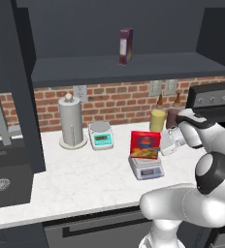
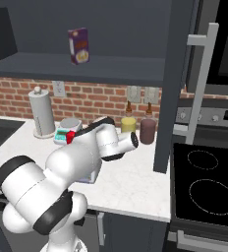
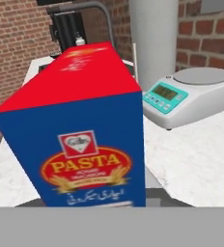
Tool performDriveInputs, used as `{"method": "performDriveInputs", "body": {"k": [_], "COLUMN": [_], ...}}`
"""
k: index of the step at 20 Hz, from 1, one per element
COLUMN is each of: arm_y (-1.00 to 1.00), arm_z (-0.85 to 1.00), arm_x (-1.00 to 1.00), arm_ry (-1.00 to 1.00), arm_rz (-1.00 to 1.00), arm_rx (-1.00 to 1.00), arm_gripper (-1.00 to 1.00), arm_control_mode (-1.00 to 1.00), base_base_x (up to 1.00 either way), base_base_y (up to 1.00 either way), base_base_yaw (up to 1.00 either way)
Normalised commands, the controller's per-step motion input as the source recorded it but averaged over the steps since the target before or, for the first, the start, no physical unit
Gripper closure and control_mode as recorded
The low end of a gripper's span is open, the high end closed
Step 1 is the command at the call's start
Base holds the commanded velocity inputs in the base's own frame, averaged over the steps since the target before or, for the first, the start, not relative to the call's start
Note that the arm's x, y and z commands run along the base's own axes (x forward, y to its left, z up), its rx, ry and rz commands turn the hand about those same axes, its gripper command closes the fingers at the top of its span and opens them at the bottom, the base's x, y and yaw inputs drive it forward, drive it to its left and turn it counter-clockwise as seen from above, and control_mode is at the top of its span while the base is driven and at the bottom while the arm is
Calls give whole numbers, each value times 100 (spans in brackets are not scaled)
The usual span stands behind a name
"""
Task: Pick the boxed food and place it on the digital scale for weighing, and close the cabinet.
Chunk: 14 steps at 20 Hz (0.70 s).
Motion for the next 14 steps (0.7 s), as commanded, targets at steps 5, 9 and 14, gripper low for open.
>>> {"method": "performDriveInputs", "body": {"k": [5, 9, 14], "arm_y": [2, -11, -5], "arm_z": [-1, -3, 0], "arm_x": [16, 4, 0], "arm_ry": [0, 0, 0], "arm_rz": [0, 0, 0], "arm_rx": [0, 0, 0], "arm_gripper": [100, 100, -100], "arm_control_mode": [-100, -100, -100], "base_base_x": [0, 0, 0], "base_base_y": [0, 0, 0], "base_base_yaw": [0, 0, 0]}}
